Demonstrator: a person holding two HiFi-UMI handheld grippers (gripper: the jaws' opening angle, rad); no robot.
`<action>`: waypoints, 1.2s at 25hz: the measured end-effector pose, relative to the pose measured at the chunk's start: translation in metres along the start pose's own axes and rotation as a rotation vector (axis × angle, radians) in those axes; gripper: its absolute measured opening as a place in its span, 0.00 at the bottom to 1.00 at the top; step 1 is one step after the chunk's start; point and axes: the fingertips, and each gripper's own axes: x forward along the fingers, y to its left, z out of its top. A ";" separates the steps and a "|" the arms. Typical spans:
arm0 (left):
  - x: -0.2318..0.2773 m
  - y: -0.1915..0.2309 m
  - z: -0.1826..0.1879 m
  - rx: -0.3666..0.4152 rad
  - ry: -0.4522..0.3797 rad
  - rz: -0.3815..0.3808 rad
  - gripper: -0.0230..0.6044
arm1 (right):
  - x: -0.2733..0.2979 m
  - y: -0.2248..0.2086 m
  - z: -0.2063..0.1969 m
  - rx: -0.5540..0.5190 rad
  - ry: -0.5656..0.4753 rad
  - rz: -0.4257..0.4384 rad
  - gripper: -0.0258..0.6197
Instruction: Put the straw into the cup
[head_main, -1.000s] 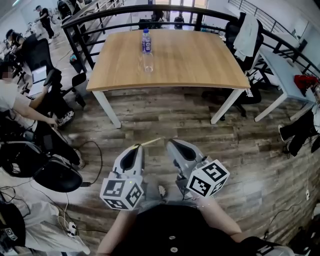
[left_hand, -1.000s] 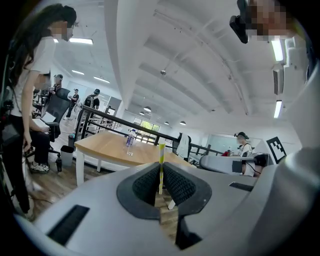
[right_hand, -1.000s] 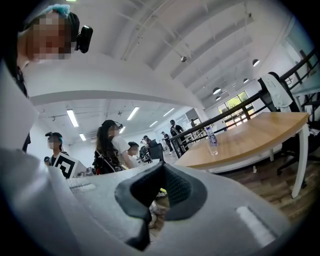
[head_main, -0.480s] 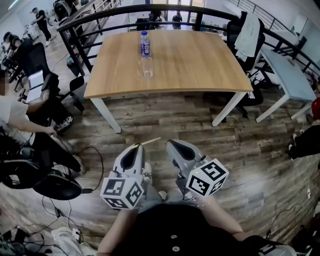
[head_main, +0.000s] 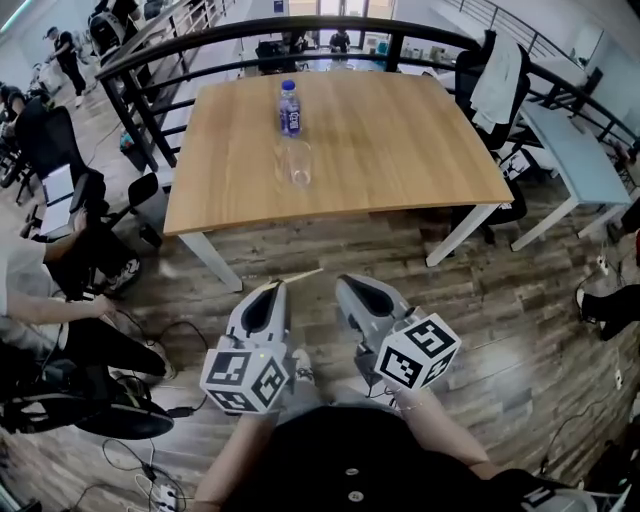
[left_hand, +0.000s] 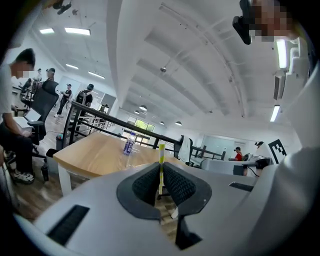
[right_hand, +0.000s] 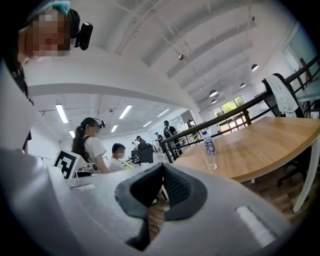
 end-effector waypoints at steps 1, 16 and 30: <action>0.006 0.008 0.004 -0.001 0.001 -0.007 0.09 | 0.011 -0.002 0.001 0.000 0.000 -0.005 0.04; 0.076 0.109 0.041 -0.017 0.017 -0.112 0.09 | 0.133 -0.023 0.011 -0.014 -0.019 -0.075 0.04; 0.112 0.130 0.062 -0.047 0.016 -0.130 0.09 | 0.166 -0.051 0.022 0.002 0.010 -0.114 0.04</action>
